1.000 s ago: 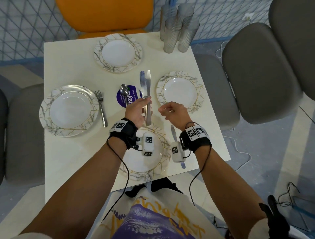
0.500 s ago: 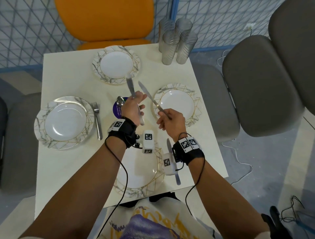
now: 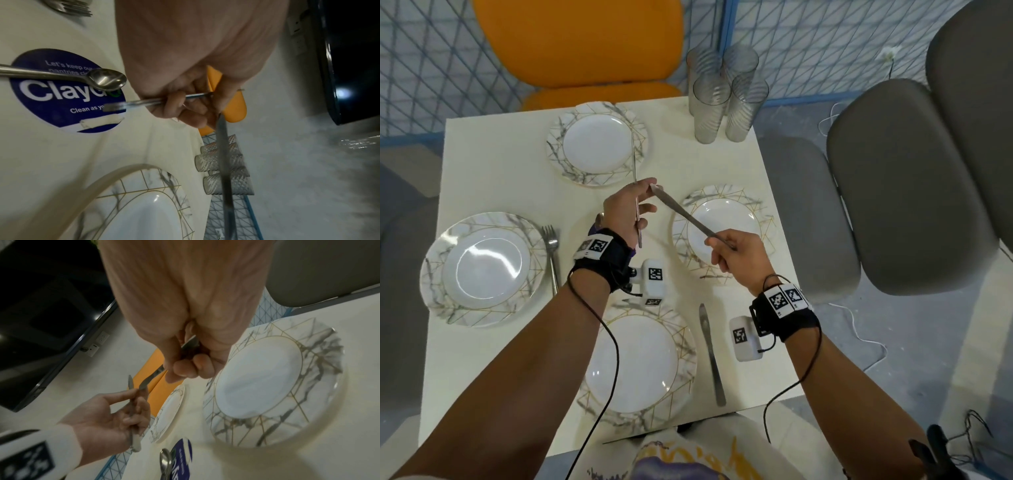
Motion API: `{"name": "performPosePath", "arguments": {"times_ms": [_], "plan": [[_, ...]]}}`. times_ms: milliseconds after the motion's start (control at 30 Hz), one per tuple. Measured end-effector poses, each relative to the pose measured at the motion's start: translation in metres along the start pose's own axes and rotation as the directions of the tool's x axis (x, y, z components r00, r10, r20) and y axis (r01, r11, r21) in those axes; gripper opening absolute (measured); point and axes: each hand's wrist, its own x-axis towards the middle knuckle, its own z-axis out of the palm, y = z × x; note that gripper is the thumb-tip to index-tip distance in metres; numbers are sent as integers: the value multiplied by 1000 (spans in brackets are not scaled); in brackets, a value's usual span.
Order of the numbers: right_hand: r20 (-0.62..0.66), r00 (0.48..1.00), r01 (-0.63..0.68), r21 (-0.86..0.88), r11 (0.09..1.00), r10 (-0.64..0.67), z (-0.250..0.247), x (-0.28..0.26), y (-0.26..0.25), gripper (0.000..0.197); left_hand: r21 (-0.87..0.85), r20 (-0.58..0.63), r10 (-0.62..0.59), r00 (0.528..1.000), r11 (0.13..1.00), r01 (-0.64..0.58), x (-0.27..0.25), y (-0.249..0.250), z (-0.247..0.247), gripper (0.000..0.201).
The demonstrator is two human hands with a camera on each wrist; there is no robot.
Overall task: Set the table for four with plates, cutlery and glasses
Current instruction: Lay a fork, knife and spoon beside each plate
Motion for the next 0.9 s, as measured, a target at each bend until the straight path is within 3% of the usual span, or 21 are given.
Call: {"name": "performPosePath", "arguments": {"times_ms": [200,300,400,633,900], "plan": [[10,1000,-15,-1,1000,15,-39,41,-3,10,199,-62,83,995,977,-69,17,-7,20,5],[-67,998,-3,25,1000,5,-66,84,-9,24,255,-102,74,992,966,-46,34,-10,29,5],[-164,986,8,21,1000,-5,-85,137,-14,21,330,-143,64,988,944,-14,60,-15,43,9],[-220,953,-209,18,978,208,-91,225,-4,9,526,-238,3,971,841,127,115,-13,71,16],[-336,911,-310,-182,933,238,-82,254,16,8,576,-317,35,948,801,163,151,-27,78,18]]}}
